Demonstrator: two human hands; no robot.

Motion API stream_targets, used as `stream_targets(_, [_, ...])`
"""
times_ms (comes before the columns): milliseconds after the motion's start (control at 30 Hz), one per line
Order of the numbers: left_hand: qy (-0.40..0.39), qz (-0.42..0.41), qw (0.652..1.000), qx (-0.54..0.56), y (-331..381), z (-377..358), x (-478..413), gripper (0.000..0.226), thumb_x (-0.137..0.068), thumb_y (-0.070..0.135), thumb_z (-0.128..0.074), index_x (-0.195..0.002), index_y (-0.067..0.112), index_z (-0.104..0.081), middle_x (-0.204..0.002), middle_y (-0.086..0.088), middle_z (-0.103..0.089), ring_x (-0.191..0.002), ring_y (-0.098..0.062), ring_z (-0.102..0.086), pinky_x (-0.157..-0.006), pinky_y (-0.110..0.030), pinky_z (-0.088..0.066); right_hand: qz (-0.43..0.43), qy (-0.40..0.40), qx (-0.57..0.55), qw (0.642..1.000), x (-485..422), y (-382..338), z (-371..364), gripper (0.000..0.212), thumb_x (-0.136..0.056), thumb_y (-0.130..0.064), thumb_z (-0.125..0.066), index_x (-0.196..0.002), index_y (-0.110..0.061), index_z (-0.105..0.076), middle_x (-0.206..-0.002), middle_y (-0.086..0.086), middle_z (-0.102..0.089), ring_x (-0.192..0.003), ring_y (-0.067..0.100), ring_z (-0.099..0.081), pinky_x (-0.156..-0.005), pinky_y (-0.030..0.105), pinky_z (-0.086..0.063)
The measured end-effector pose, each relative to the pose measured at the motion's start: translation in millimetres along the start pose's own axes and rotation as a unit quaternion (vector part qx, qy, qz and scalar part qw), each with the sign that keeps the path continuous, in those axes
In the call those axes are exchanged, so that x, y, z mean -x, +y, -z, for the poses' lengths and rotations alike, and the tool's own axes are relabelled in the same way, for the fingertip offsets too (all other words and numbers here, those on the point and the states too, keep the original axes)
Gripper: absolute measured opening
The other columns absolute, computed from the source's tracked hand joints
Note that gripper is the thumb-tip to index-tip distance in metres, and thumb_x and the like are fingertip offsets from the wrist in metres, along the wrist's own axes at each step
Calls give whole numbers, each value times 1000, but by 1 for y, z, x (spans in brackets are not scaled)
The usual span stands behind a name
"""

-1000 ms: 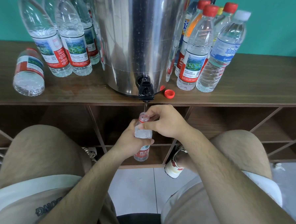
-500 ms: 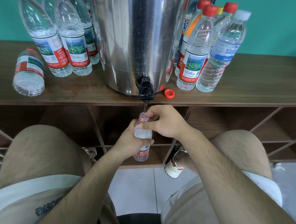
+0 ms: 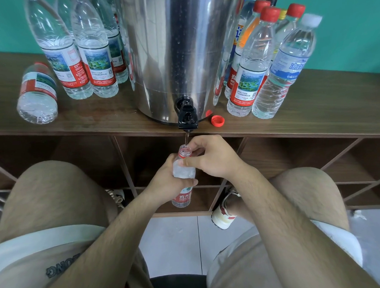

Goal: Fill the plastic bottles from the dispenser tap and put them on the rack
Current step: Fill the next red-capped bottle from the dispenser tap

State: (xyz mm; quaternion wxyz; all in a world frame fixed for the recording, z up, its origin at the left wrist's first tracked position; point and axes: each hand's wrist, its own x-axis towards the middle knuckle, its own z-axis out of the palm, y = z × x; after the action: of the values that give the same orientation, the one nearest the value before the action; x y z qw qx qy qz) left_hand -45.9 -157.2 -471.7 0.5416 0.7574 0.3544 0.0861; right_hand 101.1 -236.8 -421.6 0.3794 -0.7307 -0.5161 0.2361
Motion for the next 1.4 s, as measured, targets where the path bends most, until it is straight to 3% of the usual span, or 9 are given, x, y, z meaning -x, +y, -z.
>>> stream_targets(200, [1,-1,1000,-2,2,0,1,84,-82,23,-87,-148,25,-37,-132,0,-59,-121,-21,-60,-102,-39,-52,1,0,7,1000,-1,1,0,19,-79,-35,-90,-90,-27,-77,-90,-10,-77,-86,10,-72,-83,48,-62])
stream_targets(600, [0,-6,1000,2,1,-1,0,82,-82,22,-87,-147,26,-38,-130,3,-59,-119,-18,-60,-100,-36,-52,0,0,9,1000,0,-1,0,19,-79,-35,-90,-90,-27,-77,-89,-10,-76,-85,9,-72,-83,47,-62])
stream_targets(933, [2,-7,1000,-4,-3,-1,-3,81,-82,24,-87,-146,27,-38,-119,11,-56,-108,-12,-58,-81,-20,-47,0,2,8,1000,1,-2,1,19,-79,-34,-90,-90,-25,-78,-88,-11,-76,-84,8,-71,-83,45,-61])
stream_targets(1200, [2,-9,1000,-5,0,0,-1,80,-83,23,-87,-146,26,-38,-124,7,-58,-114,-15,-59,-95,-30,-51,-1,0,3,1000,0,-2,1,19,-78,-36,-90,-88,-28,-77,-88,-11,-77,-84,8,-72,-83,44,-62])
stream_targets(1400, [5,-14,1000,-12,2,1,1,79,-83,24,-87,-146,25,-39,-128,3,-58,-115,-15,-59,-96,-31,-50,-2,6,2,1000,1,-3,1,19,-78,-35,-90,-89,-27,-77,-87,-12,-76,-83,6,-71,-82,41,-62])
